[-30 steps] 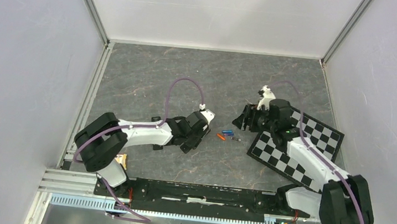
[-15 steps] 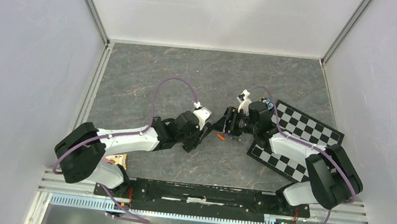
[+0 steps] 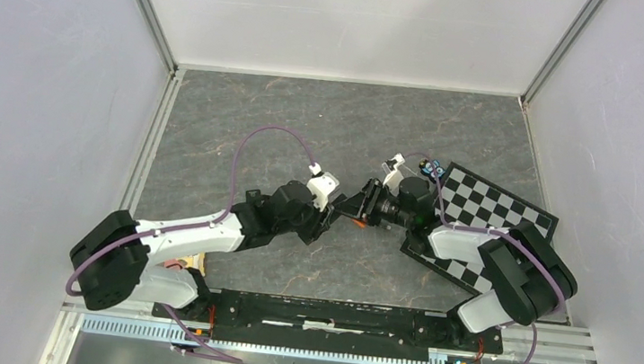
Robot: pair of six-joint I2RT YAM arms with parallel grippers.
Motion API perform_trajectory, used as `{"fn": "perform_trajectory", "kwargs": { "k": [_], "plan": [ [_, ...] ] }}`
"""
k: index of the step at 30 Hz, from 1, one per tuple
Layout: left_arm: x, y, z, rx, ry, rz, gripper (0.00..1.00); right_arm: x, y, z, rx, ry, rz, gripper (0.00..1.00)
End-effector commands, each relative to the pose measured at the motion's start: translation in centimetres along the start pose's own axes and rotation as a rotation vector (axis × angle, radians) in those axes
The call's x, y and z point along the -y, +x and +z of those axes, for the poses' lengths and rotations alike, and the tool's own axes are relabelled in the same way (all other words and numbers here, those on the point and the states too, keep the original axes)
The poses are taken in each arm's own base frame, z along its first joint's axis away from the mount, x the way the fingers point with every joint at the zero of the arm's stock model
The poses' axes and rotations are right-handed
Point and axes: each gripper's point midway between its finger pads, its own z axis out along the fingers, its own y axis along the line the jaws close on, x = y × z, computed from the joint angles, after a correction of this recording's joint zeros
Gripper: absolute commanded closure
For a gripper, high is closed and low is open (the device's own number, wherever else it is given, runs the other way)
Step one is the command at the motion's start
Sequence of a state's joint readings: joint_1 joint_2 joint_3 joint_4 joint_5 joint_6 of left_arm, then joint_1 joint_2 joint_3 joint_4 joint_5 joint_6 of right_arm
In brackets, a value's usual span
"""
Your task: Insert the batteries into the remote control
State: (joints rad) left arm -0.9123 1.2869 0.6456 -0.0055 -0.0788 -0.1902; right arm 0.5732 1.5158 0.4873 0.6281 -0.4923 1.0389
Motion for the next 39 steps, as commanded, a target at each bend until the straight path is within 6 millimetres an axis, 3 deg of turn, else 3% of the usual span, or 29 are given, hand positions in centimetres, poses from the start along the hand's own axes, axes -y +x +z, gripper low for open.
{"fn": "perform_trajectory", "kwargs": {
  "k": [1,6,8,9,10,13,19,22,30,34,39],
  "plan": [
    [0.8,-2.5,-0.8,0.106,0.049,0.050,0.74,-3.6,-2.5,0.3,0.101,-0.122,-0.021,0.59],
    [0.9,-3.4,-1.4,0.139,0.050,0.049,0.67,-4.5,-2.9,0.5,0.115,-0.141,-0.025,0.84],
    [0.8,-4.2,-1.8,0.167,0.040,0.037,0.52,-4.9,-3.3,0.4,0.135,-0.140,-0.028,0.97],
    [0.7,-4.7,-2.0,0.182,0.034,0.034,0.37,-5.0,-3.6,0.3,0.148,-0.134,-0.028,1.00],
    [0.5,-5.2,-2.2,0.198,0.021,0.029,0.26,-4.9,-3.8,0.2,0.161,-0.121,-0.026,1.00],
    [0.1,-6.9,-3.1,0.253,-0.005,0.051,0.09,-4.3,-5.0,-0.2,0.218,-0.037,0.006,1.00],
    [-0.1,-9.6,-3.3,0.318,-0.025,0.226,0.11,-1.7,-8.3,-1.7,0.350,0.276,0.163,1.00],
    [0.9,-10.9,-3.0,0.331,-0.018,0.374,0.14,-1.2,-9.4,-2.4,0.377,0.398,0.256,1.00],
    [-0.2,-12.7,-1.1,0.339,-0.131,0.683,0.21,-3.3,-10.3,-3.2,0.378,0.456,0.415,1.00],
    [-1.6,-14.2,-1.2,0.360,-0.234,0.754,0.23,-4.3,-10.2,-3.5,0.346,0.444,0.448,1.00],
    [-2.2,-14.1,-0.6,0.339,-0.268,0.833,0.26,-5.8,-10.0,-4.0,0.319,0.410,0.465,1.00]
  ]
}}
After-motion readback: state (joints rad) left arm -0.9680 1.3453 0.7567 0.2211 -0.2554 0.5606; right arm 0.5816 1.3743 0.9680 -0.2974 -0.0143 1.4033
